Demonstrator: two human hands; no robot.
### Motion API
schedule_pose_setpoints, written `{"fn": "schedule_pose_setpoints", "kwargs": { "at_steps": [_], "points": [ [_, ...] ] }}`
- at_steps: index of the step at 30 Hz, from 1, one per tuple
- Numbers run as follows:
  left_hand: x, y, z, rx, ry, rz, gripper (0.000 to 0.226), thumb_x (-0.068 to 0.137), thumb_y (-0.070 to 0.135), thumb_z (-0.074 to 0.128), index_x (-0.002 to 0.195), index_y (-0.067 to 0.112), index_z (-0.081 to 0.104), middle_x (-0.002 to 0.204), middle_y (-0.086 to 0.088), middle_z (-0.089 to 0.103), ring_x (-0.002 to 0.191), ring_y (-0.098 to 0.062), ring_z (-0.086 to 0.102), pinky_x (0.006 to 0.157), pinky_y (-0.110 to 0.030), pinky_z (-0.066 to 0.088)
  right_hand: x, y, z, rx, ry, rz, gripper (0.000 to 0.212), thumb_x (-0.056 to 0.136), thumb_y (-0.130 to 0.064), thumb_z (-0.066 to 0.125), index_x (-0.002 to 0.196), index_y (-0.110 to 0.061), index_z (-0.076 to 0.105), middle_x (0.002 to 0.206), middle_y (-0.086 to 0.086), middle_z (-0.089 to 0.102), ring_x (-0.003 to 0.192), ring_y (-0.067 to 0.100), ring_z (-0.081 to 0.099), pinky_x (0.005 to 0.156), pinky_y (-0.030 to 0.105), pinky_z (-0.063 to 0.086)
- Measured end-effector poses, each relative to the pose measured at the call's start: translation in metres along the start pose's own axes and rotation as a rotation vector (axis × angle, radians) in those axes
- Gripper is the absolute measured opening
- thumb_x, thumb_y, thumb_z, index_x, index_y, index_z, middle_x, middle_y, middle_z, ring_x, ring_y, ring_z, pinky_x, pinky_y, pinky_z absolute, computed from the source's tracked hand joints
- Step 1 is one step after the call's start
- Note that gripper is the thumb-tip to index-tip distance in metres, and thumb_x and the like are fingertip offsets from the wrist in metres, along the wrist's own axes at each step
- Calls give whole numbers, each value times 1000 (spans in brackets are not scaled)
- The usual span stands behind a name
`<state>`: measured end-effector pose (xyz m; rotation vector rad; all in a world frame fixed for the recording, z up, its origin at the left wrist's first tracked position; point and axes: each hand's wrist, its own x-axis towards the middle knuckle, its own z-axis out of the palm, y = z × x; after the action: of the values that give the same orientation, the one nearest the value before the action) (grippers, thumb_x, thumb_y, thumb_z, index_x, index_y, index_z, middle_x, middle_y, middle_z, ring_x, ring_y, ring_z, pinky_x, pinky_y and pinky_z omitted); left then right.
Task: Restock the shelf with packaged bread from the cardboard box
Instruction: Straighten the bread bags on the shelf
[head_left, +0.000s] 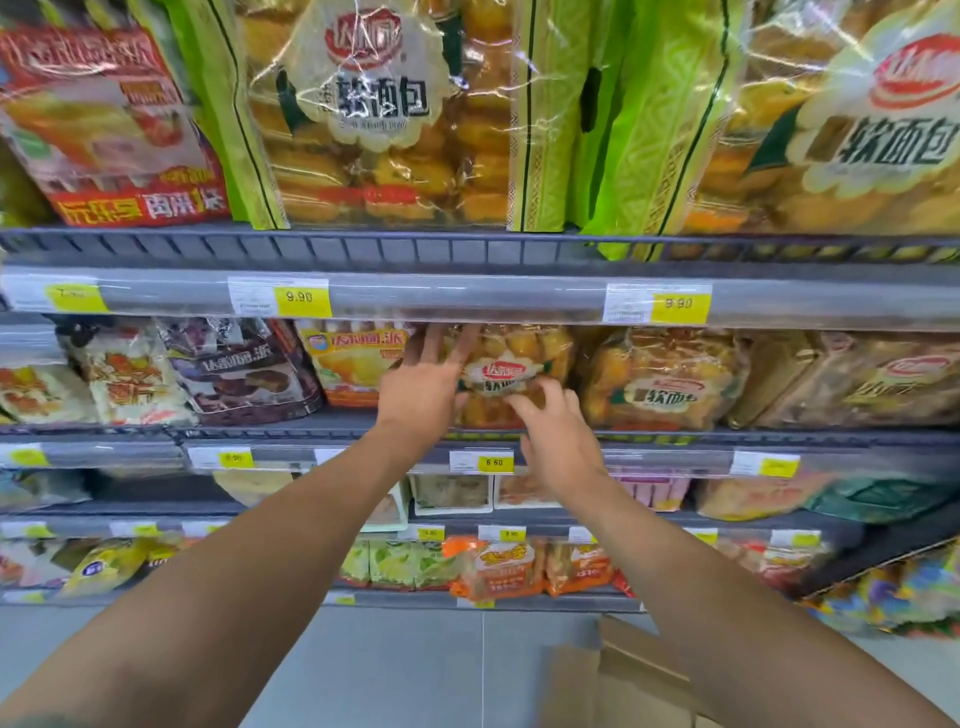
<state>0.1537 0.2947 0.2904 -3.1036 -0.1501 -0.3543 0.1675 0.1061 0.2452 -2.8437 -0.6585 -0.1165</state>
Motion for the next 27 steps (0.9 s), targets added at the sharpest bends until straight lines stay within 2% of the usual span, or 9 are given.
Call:
{"fn": "schedule_pose_setpoints", "kwargs": {
  "at_steps": [2,5,9,14,17,24,27],
  "points": [
    [3,-1,4,-34,18,10,95,87,42,72,148,43,-1,158,-11,24,142,-39,35,79,-56,59,4,3,3,14,28,-8,65,84,-5,66,139,-33,46,141,8,32,122,32,37,86,43,57],
    [11,-6,12,-69,78,50,92,81,33,80,147,35,16,148,-17,39,133,-46,45,77,-57,59,13,7,6,58,59,-4,55,88,-13,64,137,-33,49,145,6,31,125,32,39,95,44,54],
    [22,-8,16,-54,78,83,79,82,33,80,145,26,33,137,-18,46,123,-46,49,78,-55,59,22,9,3,65,109,1,51,89,-22,60,136,-38,50,142,4,34,124,33,47,92,44,57],
    [18,-5,10,-42,67,96,78,78,31,83,140,23,38,131,-18,51,116,-45,54,74,-52,60,17,6,0,76,61,17,55,89,-23,59,140,-38,45,147,3,30,127,31,44,92,42,57],
    [13,-2,2,-42,39,81,79,79,28,81,144,26,35,133,-17,46,121,-44,51,78,-53,59,12,5,-3,89,12,8,54,89,-25,58,141,-33,44,152,5,27,131,31,41,97,43,53],
    [-6,9,-12,-53,59,30,91,85,34,74,152,36,13,152,-14,29,137,-41,42,83,-55,60,-1,8,3,30,-13,-35,61,91,-35,57,148,-29,35,154,9,26,130,29,42,100,41,50],
    [-19,9,-13,-26,89,15,98,87,43,71,156,37,2,160,-16,22,139,-43,38,93,-54,55,-5,8,6,19,12,-56,64,91,-37,57,150,-28,33,157,8,24,135,28,38,108,41,43]
  ]
}}
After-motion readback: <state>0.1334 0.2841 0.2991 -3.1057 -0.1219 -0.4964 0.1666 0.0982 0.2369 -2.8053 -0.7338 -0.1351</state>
